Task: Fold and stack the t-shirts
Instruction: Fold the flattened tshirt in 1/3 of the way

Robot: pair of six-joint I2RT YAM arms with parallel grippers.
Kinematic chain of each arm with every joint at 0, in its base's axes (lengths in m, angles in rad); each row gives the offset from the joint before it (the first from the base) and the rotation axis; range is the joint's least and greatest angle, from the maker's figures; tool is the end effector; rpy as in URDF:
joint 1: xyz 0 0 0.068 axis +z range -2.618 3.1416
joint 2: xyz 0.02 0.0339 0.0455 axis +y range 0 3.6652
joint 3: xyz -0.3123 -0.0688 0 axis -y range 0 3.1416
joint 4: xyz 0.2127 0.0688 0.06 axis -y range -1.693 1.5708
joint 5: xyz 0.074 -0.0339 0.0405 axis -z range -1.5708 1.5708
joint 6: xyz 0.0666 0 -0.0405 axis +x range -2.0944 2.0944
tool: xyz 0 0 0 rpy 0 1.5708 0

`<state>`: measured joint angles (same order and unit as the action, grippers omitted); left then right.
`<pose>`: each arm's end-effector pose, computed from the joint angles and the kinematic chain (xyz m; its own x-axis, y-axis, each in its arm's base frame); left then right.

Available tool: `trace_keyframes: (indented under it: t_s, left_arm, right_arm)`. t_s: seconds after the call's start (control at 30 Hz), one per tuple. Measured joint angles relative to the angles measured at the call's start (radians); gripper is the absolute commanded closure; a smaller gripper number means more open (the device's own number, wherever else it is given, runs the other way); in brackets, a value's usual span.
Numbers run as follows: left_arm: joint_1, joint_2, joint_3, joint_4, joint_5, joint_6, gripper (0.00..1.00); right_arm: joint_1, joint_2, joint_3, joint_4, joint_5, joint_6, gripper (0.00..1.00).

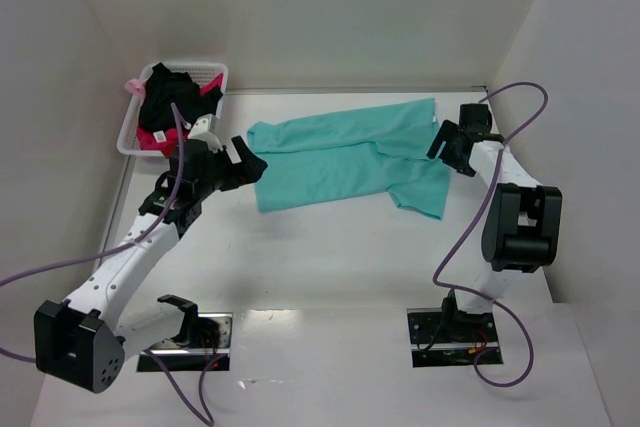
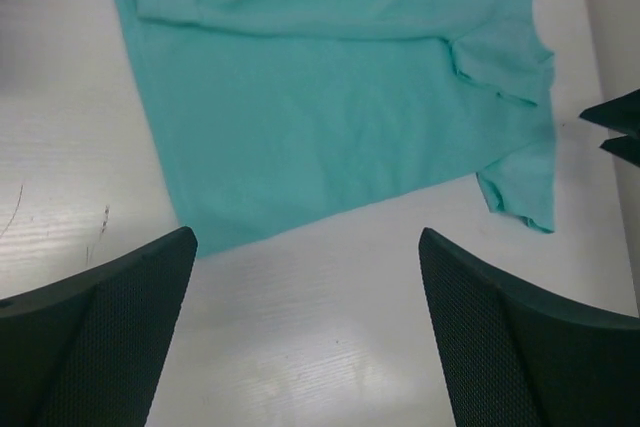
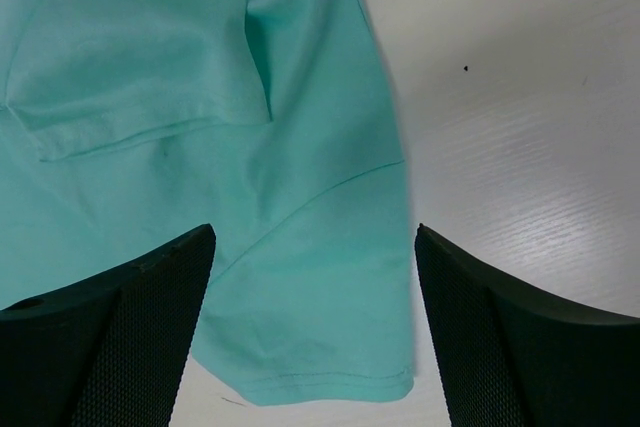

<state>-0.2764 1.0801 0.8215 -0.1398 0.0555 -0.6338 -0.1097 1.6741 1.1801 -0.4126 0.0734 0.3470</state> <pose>0.2138 -0.0645 0.3381 -0.4912 -0.4753 -0.7299 0.0382 0.8255 -0.5632 0.3518 -0.0437 0.2655 -0.6836 0.4165 -0.5993 0.4111 0.8983 0.1553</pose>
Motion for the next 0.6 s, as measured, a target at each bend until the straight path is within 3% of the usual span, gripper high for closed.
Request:
trace_keyframes:
  t_s: [0.17,0.33,0.4,0.47,0.57,0.6]
  left_arm:
    - [0.000,-0.009,0.009,0.015,-0.001,0.002,0.00]
    - [0.000,-0.010,-0.021,0.021,0.008,0.002,0.00]
    - [0.000,-0.010,-0.023,0.022,0.011,0.005,0.00]
    - [0.000,-0.010,-0.023,0.024,0.017,0.007,0.00]
    - [0.000,-0.007,-0.023,0.031,0.027,0.011,0.00]
    - [0.000,-0.006,-0.023,0.032,0.029,0.016,0.00]
  right_arm:
    - [0.000,0.028,0.000,-0.002,0.014,0.004,0.25]
    - [0.000,0.066,0.001,-0.009,0.037,0.006,0.45]
    - [0.000,0.080,0.002,-0.009,0.045,0.008,0.47]
    - [0.000,0.097,0.009,-0.010,0.047,0.008,0.45]
    - [0.000,0.121,0.028,-0.017,0.052,0.012,0.28]
    - [0.000,0.129,0.034,-0.018,0.056,0.012,0.28]
